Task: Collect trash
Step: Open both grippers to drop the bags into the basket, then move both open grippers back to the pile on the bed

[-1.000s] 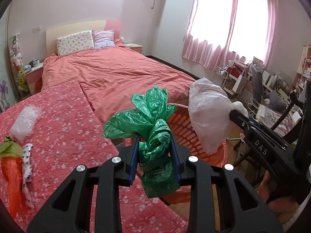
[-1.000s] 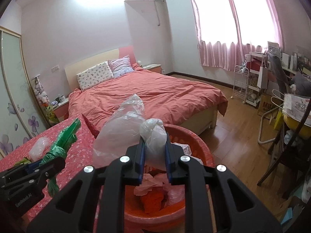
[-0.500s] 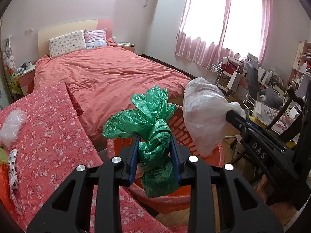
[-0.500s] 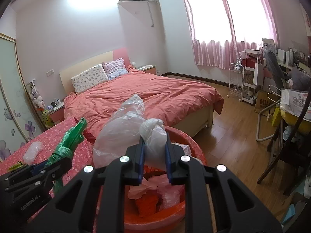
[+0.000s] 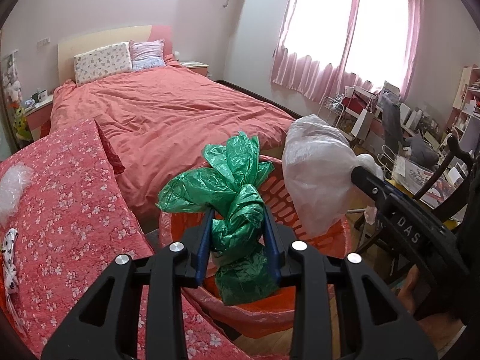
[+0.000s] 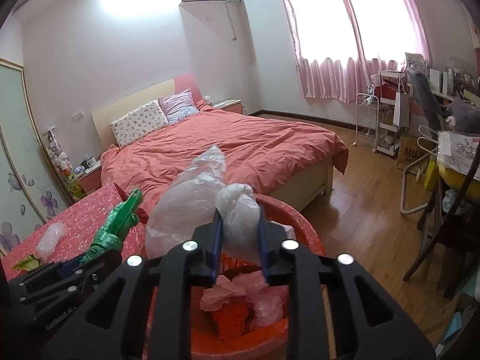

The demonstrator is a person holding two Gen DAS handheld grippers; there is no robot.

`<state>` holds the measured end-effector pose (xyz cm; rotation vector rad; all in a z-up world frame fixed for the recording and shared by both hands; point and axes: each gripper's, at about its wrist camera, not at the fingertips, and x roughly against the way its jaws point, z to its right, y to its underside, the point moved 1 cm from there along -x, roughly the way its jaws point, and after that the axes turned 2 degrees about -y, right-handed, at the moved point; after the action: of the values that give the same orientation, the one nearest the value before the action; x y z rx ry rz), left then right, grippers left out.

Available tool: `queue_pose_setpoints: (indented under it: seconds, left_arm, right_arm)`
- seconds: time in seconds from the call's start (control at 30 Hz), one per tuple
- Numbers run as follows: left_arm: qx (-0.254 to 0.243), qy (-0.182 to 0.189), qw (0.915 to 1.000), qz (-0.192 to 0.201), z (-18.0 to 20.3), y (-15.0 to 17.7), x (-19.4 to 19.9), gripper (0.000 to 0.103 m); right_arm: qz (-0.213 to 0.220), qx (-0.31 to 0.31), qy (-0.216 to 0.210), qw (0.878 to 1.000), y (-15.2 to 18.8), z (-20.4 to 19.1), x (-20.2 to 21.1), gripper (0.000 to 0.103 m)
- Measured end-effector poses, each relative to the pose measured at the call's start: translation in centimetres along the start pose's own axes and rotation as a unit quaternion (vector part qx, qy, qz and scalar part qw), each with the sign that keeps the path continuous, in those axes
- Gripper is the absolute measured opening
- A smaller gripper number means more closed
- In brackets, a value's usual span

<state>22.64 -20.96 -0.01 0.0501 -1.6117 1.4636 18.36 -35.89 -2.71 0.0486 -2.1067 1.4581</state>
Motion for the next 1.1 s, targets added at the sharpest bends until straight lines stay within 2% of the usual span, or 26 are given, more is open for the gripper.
queue_pose_setpoints:
  seconds: [0.03, 0.13, 0.4, 0.6, 0.9, 1.1]
  left_arm:
    - [0.003, -0.001, 1.0000, -0.003, -0.2, 0.1, -0.1, 0.039]
    - [0.011, -0.006, 0.9999, -0.008, -0.7, 0.3, -0.4, 0.052]
    - [0.028, -0.040, 0.9988, -0.010, -2.7, 1.2, 0.4, 0.057]
    - [0.036, -0.095, 0.9948, 0.002, -5.4, 2.1, 3.1, 0.060]
    - [0.084, -0.177, 0.9801, 0.029, -12.6, 4.0, 10.1, 0.060]
    - [0.137, -0.231, 0.9622, 0.043, -18.8, 6.2, 15.1, 0.060]
  right_arm:
    - [-0.002, -0.005, -0.004, 1.000, 0.0, 0.1, -0.2, 0.026]
    - [-0.009, -0.009, -0.006, 1.000, 0.2, 0.2, -0.6, 0.036]
    - [-0.016, 0.000, 0.003, 1.000, 1.2, -0.2, -0.8, 0.052]
    - [-0.018, 0.024, -0.002, 1.000, 1.8, -1.9, -0.3, 0.054]
    - [-0.037, 0.067, -0.052, 0.996, 3.5, -7.7, 0.3, 0.054]
    - [-0.050, 0.109, -0.090, 0.989, 5.5, -13.0, 0.8, 0.054]
